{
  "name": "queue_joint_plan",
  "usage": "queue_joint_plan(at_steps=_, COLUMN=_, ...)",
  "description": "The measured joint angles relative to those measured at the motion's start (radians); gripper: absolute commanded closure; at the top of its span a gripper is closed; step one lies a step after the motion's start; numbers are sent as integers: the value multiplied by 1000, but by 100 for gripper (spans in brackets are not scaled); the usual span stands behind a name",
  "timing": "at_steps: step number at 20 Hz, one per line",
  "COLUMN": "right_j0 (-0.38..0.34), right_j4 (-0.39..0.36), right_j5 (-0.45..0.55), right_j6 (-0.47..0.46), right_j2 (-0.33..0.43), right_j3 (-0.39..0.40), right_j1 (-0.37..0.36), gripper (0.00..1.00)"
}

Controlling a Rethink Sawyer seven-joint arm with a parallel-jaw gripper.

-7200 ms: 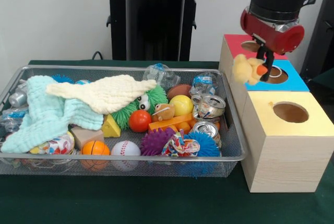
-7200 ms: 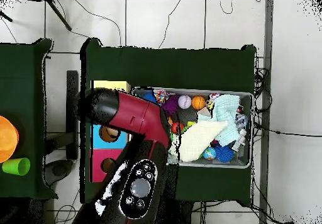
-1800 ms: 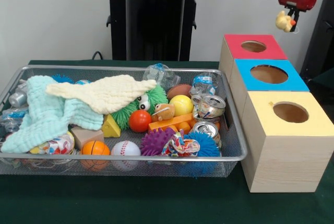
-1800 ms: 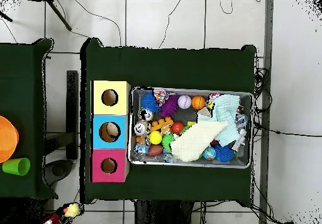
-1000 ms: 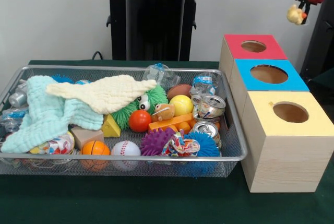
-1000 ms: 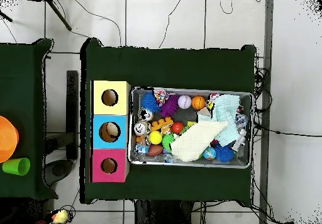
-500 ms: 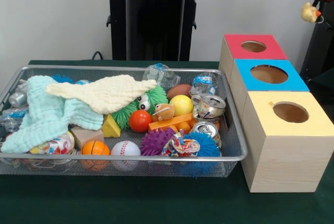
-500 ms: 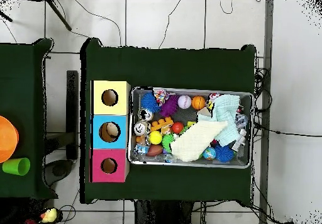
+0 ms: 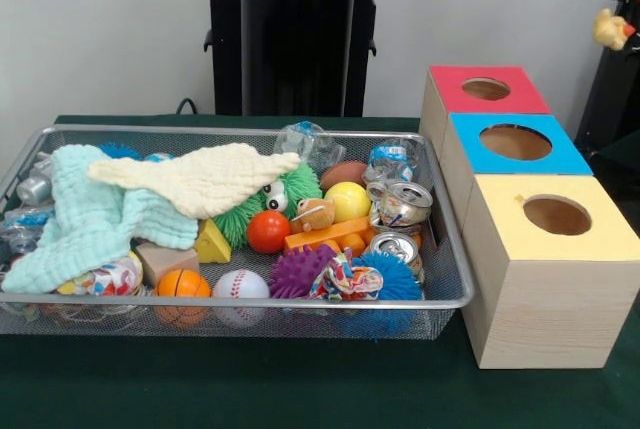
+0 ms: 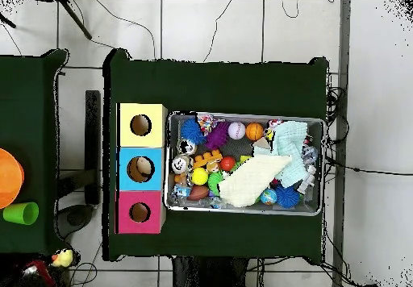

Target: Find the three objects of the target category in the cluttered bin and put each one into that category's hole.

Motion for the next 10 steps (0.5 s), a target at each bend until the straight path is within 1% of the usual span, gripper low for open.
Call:
queue_joint_plan(at_steps=1, right_j0=-30, right_j4=0, right_j5=-5, right_j6=0, right_j2=12, right_j3=6, right_j1=-11, gripper=100)
queue_joint_plan(at_steps=2, right_j0=-79, right_j4=0, right_j5=-17, right_j6=0, right_j2=33, right_j3=17, right_j1=-29, gripper=100)
queue_joint_plan(at_steps=3, right_j0=-147, right_j4=0, right_j5=-41, right_j6=0, right_j2=65, right_j3=36, right_j1=-55, gripper=100)
queue_joint_plan(at_steps=4, right_j0=-187, right_j4=0, right_j5=-58, right_j6=0, right_j2=84, right_j3=50, right_j1=-70, gripper=100)
queue_joint_plan(at_steps=6, right_j0=-236, right_j4=-4, right_j5=-83, right_j6=0, right_j2=105, right_j3=69, right_j1=-89, gripper=100)
queue_joint_plan(at_steps=7, right_j0=-292, right_j4=-15, right_j5=-114, right_j6=0, right_j2=127, right_j3=92, right_j1=-112, gripper=100)
queue_joint_plan(at_steps=10, right_j0=-340, right_j4=-37, right_j5=-139, right_j6=0, right_j2=146, right_j3=120, right_j1=-137, gripper=100)
